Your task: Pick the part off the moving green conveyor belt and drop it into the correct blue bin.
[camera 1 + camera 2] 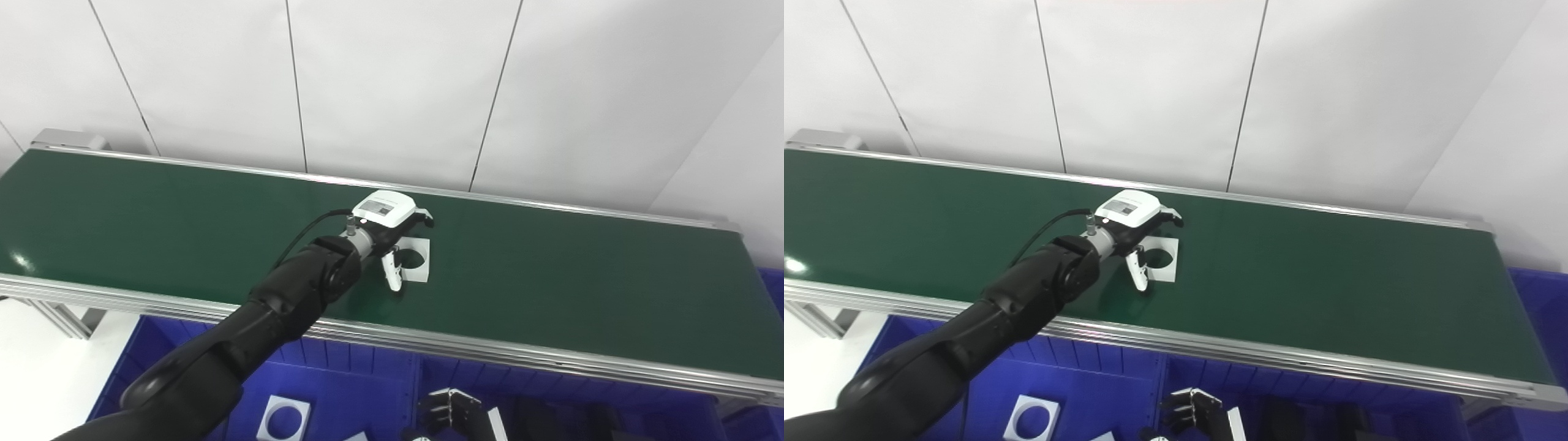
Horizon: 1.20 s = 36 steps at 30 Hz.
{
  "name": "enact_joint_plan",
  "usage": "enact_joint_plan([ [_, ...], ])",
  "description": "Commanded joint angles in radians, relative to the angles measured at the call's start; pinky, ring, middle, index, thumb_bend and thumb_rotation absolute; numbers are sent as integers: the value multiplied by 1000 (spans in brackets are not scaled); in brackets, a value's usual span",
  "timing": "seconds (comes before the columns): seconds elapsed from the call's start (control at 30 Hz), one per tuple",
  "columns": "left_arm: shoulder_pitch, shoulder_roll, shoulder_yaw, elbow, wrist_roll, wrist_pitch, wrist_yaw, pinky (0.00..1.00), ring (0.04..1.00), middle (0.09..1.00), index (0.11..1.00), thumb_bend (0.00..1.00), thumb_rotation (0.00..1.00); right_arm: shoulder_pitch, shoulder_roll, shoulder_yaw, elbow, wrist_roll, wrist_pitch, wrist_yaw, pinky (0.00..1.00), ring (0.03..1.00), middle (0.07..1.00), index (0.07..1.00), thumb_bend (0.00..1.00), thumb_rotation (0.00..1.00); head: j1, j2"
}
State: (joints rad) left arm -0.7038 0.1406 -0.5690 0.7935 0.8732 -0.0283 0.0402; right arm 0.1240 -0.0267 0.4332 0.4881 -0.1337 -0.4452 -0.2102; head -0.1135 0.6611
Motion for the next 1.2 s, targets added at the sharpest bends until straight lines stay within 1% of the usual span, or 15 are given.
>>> enact_joint_plan([
  [0.0, -40, 0, -2, 45, 12, -2, 67, 703, 757, 779, 761, 859, 0, -6, 20, 9, -31, -3, -25, -9, 426, 502, 582, 491, 519, 146, -4, 2],
  [0.03, -44, -6, -3, 64, 8, -6, 83, 680, 737, 768, 756, 855, 0, -5, 20, 10, -32, -4, -25, -10, 426, 503, 583, 491, 519, 146, -4, 2],
  [0.07, -50, -10, -9, 82, 10, -8, 97, 624, 689, 740, 744, 845, 0, -5, 20, 11, -34, -4, -25, -11, 426, 504, 584, 491, 519, 146, -4, 2],
  [0.1, -57, -12, -18, 96, 15, -9, 110, 517, 593, 658, 671, 832, 0, -4, 20, 14, -36, -7, -25, -14, 425, 506, 586, 491, 519, 146, -8, 4],
  [0.13, -63, -13, -25, 106, 18, -11, 120, 381, 455, 534, 574, 650, 0, -4, 20, 16, -37, -10, -25, -17, 426, 507, 587, 491, 519, 146, -8, 4],
  [0.17, -67, -13, -30, 111, 18, -11, 123, 300, 373, 473, 526, 565, 0, -4, 20, 18, -37, -12, -25, -20, 426, 509, 588, 491, 518, 146, -8, 4],
  [0.27, -72, -5, -37, 89, 11, -5, 104, 250, 322, 430, 522, 529, 0, -8, 23, 22, -32, -8, -25, -23, 425, 506, 587, 491, 518, 145, -7, 4],
  [0.53, -69, 21, -43, 1, 19, 26, 62, 210, 289, 414, 515, 515, 0, -14, 23, 28, -30, 0, -25, -22, 423, 499, 583, 491, 518, 146, -4, 6],
  [0.73, -71, 25, -42, -10, 16, 25, 58, 193, 267, 434, 494, 521, 0, -17, 20, 30, -28, 1, -25, -22, 416, 491, 580, 491, 518, 148, -1, 6],
  [0.9, -71, 35, -41, -37, 13, 15, 46, 184, 259, 400, 505, 515, 0, -16, 17, 28, -30, 2, -25, -20, 419, 493, 580, 491, 518, 147, 8, 8],
  [1.03, -59, 41, -29, -123, 12, 58, -14, 204, 277, 405, 509, 517, 0, -13, 12, 25, -35, 1, -25, -20, 422, 500, 580, 491, 518, 147, 28, 12],
  [1.07, -54, 44, -24, -163, 12, 80, -39, 205, 279, 405, 508, 518, 0, -11, 8, 23, -37, 4, -25, -17, 423, 501, 580, 491, 518, 147, 54, 16],
  [1.1, -50, 46, -20, -191, 13, 96, -58, 209, 287, 446, 497, 521, 0, -10, 6, 21, -38, 6, -25, -15, 423, 503, 581, 491, 518, 148, 54, 16],
  [1.13, -38, 53, -7, -256, 7, 126, -99, 210, 289, 460, 493, 522, 0, -10, 4, 16, -38, 15, -25, -6, 423, 504, 581, 491, 518, 148, 76, 21],
  [1.17, -29, 59, 3, -304, 4, 149, -130, 209, 287, 438, 499, 521, 0, -9, 2, 12, -38, 21, -25, 1, 424, 506, 582, 491, 519, 148, 76, 21],
])
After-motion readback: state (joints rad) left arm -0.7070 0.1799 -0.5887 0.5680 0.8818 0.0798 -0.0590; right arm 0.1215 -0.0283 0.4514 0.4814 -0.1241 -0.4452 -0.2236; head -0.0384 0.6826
